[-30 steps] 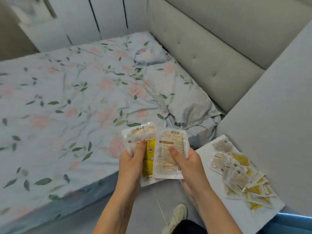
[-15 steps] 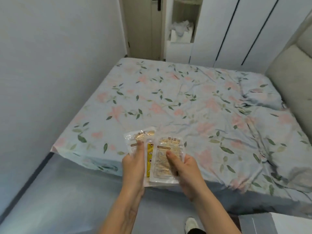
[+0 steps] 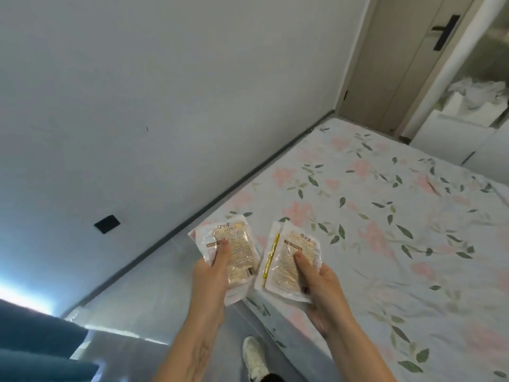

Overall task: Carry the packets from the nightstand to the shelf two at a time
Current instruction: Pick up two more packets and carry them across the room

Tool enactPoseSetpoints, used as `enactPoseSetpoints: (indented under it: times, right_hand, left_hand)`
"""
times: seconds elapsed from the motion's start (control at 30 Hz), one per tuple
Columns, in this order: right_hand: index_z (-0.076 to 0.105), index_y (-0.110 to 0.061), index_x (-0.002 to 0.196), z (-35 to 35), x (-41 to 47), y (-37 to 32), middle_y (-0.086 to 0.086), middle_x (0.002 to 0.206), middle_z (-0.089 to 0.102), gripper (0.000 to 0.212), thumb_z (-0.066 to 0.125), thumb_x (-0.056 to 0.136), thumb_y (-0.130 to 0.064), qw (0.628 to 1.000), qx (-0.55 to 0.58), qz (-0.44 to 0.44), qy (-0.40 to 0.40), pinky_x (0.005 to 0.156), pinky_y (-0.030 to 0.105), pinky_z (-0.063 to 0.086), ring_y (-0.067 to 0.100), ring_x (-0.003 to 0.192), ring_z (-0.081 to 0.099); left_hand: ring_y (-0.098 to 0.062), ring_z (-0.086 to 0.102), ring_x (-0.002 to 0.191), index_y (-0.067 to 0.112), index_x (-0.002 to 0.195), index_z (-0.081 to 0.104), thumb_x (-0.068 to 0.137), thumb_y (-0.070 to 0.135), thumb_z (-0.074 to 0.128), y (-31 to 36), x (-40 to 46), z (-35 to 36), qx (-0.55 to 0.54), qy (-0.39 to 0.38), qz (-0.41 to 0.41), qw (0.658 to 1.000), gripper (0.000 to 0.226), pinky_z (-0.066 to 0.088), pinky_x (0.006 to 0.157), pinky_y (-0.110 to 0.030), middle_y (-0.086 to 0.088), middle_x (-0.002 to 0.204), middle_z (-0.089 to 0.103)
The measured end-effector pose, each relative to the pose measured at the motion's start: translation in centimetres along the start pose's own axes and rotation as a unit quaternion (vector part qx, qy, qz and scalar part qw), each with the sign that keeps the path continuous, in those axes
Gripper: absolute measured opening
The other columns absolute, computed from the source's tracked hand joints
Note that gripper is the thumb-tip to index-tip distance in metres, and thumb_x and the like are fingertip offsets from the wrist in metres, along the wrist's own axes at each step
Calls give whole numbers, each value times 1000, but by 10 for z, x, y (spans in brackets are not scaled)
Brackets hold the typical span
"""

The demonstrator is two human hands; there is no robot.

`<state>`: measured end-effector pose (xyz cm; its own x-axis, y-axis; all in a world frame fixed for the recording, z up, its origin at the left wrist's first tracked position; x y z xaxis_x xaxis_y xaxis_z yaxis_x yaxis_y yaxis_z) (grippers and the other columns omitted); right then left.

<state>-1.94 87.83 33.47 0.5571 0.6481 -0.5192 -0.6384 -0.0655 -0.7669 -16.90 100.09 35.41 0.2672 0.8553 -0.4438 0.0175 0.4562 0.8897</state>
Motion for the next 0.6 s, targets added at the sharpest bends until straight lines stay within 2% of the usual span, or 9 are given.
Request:
enactPoseSetpoints:
  times: [0.07, 0.2, 0.33, 0.43, 0.6]
  right_hand:
    - [65, -3, 112, 33, 40, -19, 15, 98, 75, 24, 60, 93, -16, 999, -36, -7, -22, 63, 33, 61, 26, 82, 74]
    - [66, -13, 109, 101, 106, -65, 4, 96, 77, 17, 58, 95, -17, 992, -105, -45, -47, 65, 27, 58, 19, 83, 74]
    - [68, -17, 103, 164, 165, -99, 2, 95, 77, 12, 60, 94, -17, 984, -152, -72, -62, 75, 32, 59, 17, 84, 74]
    - [68, -19, 105, 209, 208, -108, -1, 99, 77, 13, 61, 93, -20, 977, -186, -91, -59, 84, 38, 56, 19, 92, 73]
    - [68, -19, 106, 293, 278, -111, -7, 97, 76, 15, 62, 92, -22, 970, -205, -123, -49, 82, 33, 57, 11, 89, 73]
  left_hand:
    - [-13, 74, 73, 16, 100, 71, 93, 36, 58, 29, 39, -6, 4, 12, 8, 1000, 26, 53, 51, -18, -1, 84, 77]
    - [-6, 72, 63, 21, 90, 70, 92, 29, 61, 87, 108, -14, 9, 27, 25, 999, 12, 49, 44, -14, 10, 71, 75]
    - [-1, 70, 69, 28, 87, 69, 93, 34, 58, 132, 172, -23, 16, 31, 34, 999, 14, 47, 54, -18, 15, 71, 74]
    - [0, 71, 68, 26, 91, 70, 94, 36, 56, 157, 223, -40, 14, 28, 33, 999, 18, 48, 60, -20, 11, 79, 76]
    - [-10, 73, 78, 22, 92, 71, 94, 36, 56, 208, 320, -79, 32, 16, 45, 998, 21, 53, 67, -26, 8, 81, 77]
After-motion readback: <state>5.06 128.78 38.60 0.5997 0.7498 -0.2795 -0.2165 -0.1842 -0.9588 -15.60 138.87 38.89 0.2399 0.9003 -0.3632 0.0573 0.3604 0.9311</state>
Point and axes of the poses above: each hand's wrist, its own x-axis towards the middle knuckle, its own z-axis out of the palm, y = z × x, the point moved 6 cm from there along x, towards the middle knuckle
